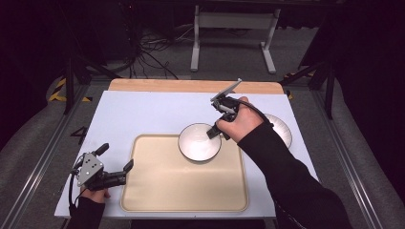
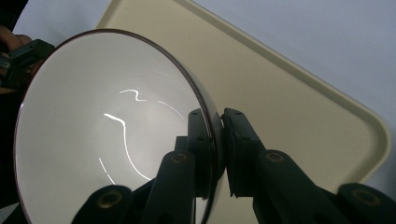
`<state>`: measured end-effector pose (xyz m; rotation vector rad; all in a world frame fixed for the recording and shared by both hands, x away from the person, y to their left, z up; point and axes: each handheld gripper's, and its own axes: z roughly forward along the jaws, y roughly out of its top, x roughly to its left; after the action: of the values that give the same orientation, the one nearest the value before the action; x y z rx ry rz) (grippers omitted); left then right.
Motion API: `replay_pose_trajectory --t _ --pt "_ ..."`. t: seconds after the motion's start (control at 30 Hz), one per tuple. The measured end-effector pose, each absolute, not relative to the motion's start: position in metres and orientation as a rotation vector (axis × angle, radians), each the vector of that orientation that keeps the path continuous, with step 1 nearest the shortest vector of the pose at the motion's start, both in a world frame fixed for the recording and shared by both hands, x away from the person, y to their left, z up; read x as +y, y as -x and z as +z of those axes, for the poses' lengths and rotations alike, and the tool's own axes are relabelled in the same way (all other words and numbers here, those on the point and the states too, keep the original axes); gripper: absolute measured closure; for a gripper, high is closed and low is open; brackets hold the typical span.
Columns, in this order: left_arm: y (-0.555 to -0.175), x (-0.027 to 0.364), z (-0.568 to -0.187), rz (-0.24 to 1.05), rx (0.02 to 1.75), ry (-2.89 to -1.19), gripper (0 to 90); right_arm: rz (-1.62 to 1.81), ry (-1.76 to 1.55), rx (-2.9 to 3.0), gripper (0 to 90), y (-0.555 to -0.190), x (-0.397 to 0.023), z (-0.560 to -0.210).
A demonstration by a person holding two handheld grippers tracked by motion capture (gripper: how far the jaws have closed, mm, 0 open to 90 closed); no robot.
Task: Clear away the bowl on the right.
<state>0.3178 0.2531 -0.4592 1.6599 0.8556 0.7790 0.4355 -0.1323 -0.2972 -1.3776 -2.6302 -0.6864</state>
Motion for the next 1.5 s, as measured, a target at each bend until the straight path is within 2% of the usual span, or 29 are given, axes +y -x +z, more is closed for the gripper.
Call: replay_pose_trajectory --t 0.73,1.5 --pt "-0.318 0.253 -0.459 0.777 0.854 -1.660 0.1 -0.664 1.316 -2.630 81.6 -0.438 -0.103 -0.337" --pt "-0.318 0.253 -0.459 0.777 0.853 -1.661 0.1 -0.626 1.305 -2.606 81.2 -0.440 -0.097 -0.376"
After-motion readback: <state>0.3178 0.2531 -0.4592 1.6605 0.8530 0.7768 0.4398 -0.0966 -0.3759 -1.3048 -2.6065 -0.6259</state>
